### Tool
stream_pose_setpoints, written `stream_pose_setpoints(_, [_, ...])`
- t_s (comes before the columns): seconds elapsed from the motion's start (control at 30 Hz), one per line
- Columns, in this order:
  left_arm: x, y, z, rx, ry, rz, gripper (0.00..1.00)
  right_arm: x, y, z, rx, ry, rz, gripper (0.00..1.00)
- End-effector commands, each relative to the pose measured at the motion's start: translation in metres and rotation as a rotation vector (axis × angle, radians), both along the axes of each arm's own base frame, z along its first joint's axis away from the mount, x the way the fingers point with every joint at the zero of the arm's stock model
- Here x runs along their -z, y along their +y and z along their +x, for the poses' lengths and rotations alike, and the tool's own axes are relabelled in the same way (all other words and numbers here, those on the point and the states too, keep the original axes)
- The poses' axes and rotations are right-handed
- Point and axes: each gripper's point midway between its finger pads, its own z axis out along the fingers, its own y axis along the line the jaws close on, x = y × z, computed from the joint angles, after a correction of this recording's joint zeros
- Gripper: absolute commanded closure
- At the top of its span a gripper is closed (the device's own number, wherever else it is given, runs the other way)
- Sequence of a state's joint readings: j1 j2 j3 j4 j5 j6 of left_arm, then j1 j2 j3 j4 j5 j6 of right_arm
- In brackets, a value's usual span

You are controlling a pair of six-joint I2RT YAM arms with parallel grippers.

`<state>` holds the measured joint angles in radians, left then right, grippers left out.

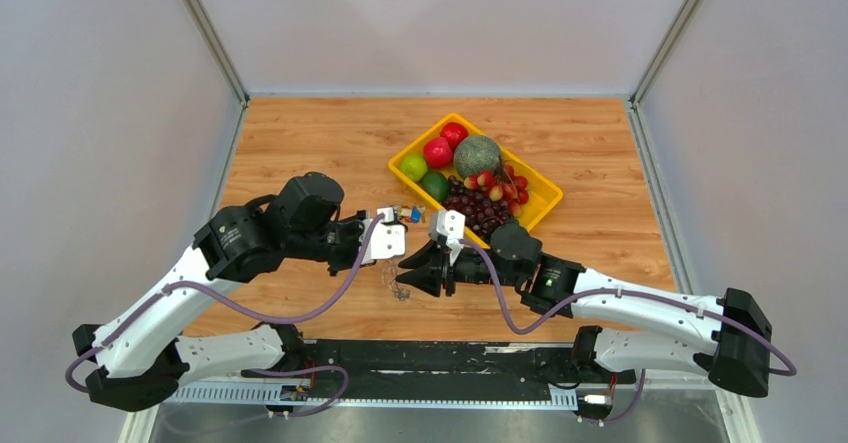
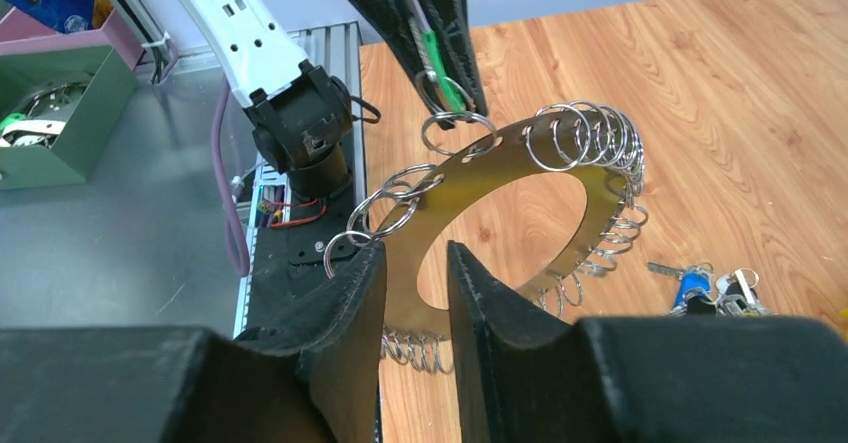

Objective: Remove the keys from the keyring
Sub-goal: Remove the key from the keyring.

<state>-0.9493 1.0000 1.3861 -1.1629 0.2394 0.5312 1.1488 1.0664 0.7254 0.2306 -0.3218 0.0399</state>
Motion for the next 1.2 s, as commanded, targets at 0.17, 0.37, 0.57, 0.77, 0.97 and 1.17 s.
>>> stream_pose_setpoints(0.17, [-0.03, -0.028, -0.026, 0.18, -0.012, -0.224, 1.0, -0.051, -0.02, 0.013, 0.114, -0.105, 0.196, 0.63])
stream_pose_setpoints(0.37, [-0.03, -0.031, -0.029, 0.201, -0.007, -0.246, 1.0, -0.065, -0.017, 0.013, 0.105, -0.129, 0.219, 0.63])
stream_pose_setpoints(0.57, [-0.035, -0.032, -0.036, 0.23, -0.005, -0.272, 1.0, -0.064, -0.004, 0.004, 0.031, -0.119, 0.208, 0.62])
stream_pose_setpoints(0.77, [-0.037, -0.03, -0.039, 0.246, -0.01, -0.284, 1.0, -0.069, -0.001, -0.008, -0.041, -0.12, 0.24, 0.59])
stream_pose_setpoints(0.97, [-0.036, -0.028, -0.037, 0.234, -0.019, -0.277, 1.0, -0.072, -0.004, -0.013, -0.064, -0.119, 0.25, 0.59])
stream_pose_setpoints(1.17, [-0.033, -0.027, -0.037, 0.234, -0.019, -0.268, 1.0, -0.079, -0.009, -0.018, -0.074, -0.108, 0.272, 0.6])
